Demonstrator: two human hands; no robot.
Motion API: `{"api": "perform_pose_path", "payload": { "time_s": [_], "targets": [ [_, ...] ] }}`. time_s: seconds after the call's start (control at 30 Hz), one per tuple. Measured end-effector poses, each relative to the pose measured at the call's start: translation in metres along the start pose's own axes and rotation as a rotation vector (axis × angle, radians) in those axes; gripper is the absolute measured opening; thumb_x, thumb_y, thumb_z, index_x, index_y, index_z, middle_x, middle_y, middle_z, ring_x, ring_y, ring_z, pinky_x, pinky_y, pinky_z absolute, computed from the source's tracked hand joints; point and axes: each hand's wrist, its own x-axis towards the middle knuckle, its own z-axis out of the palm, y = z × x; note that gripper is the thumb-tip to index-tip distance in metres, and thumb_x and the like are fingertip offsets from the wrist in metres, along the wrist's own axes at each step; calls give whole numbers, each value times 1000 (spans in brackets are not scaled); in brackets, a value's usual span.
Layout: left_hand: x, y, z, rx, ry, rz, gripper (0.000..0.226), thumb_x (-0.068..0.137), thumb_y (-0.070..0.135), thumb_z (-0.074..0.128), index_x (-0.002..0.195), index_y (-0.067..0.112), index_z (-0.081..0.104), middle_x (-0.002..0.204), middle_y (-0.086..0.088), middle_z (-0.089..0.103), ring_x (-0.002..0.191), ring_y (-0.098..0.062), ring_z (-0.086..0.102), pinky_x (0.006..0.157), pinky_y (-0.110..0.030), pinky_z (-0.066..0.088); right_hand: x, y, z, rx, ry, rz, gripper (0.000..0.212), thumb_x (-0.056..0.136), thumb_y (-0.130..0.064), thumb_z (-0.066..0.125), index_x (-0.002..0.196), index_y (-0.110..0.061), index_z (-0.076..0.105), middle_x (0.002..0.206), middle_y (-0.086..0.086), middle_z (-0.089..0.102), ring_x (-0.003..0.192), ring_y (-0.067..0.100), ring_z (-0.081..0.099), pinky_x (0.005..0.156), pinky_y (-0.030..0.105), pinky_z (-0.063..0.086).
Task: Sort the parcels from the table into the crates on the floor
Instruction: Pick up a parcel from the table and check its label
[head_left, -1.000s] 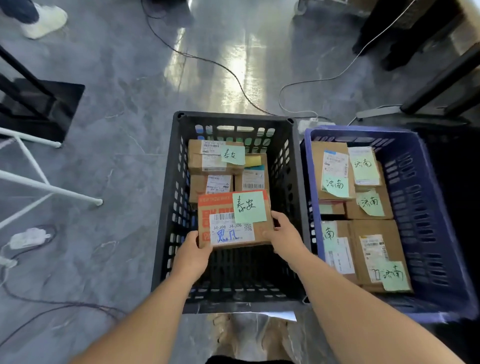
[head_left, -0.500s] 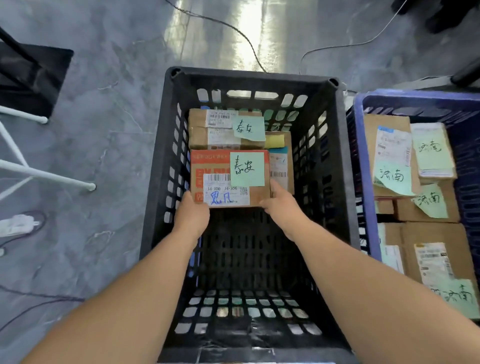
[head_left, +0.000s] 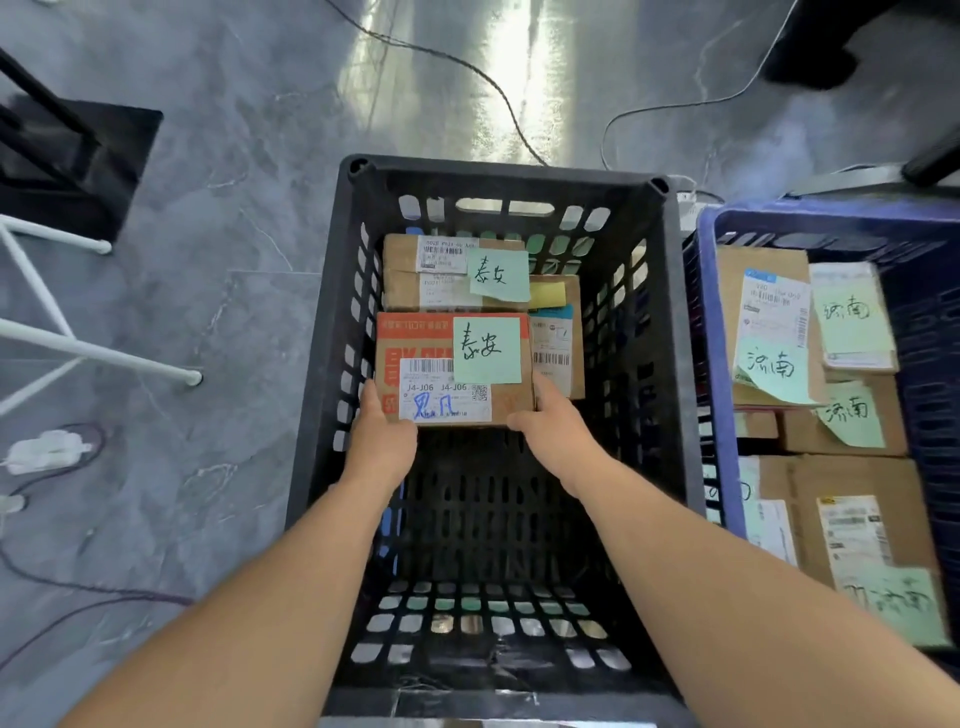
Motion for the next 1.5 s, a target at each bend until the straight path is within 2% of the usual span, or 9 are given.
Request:
{"api": "perform_pose_path", "payload": {
  "time_s": [0.27,0.47,0.73,0.9,0.97,1.07,1.27,1.4,1.5],
  "targets": [
    [-22,1,-1,-5,-26,40,46,91,0,45,126,30,47,112,8,62,90,-2,54,62,-16,36,-24,5,-9,10,9,29,66,91,-2,54,144,-36,35,131,-12,56,118,7,49,100,26,37],
    [-29,5,3,73,-50,16,45,92,9,46,130,32,43,109,7,62,88,-11,56,66,-28,40,-32,3,-21,-2,35,38,60,91,-6,57,143,-30,38,127,-10,57,114,10,51,97,26,40],
    [-30,-10,18,71,-137,-34,48,92,9,47,134,33,42,103,14,59,86,-4,54,67,-25,40,-28,22,-24,-2,55,54,55,90,-11,58,139,-27,41,108,-16,58,94,2,52,70,11,37],
    [-22,-7,22,89,-156,-38,70,93,13,48,152,34,18,137,5,52,117,-18,50,96,-33,40,-19,23,-26,7,74,43,59,91,-8,58,142,-28,38,124,-10,58,105,7,51,90,21,38],
    [-19,-6,21,79,-135,-33,74,94,13,49,154,33,10,143,5,46,124,-19,47,96,-31,36,-16,21,-25,15,71,40,62,91,-8,58,145,-27,35,131,-7,55,111,9,50,94,22,38],
    [-18,-4,19,-6,-63,37,70,93,9,49,151,36,21,142,5,47,119,-16,48,88,-23,39,-13,18,-20,20,45,35,65,92,-9,58,148,-29,30,136,-7,53,113,8,47,97,22,36],
    [-12,-4,9,-24,39,64,68,90,5,48,150,26,24,143,-1,44,125,-20,45,106,-40,40,-5,11,-4,19,-16,-8,67,93,-4,53,148,-33,30,139,-10,50,119,6,44,110,33,35],
    [-11,-9,5,-40,6,69,67,90,0,47,147,29,28,134,2,50,114,-16,49,84,-23,42,-2,16,0,-1,-36,0,68,92,-1,52,148,-32,31,138,-11,50,120,6,45,110,32,35],
    [-18,-17,8,-63,35,38,61,90,1,47,141,29,30,125,1,53,90,-11,52,58,-17,36,-7,28,1,8,-3,35,64,92,-3,52,147,-28,32,138,-5,52,122,13,48,108,38,39]
  ]
}}
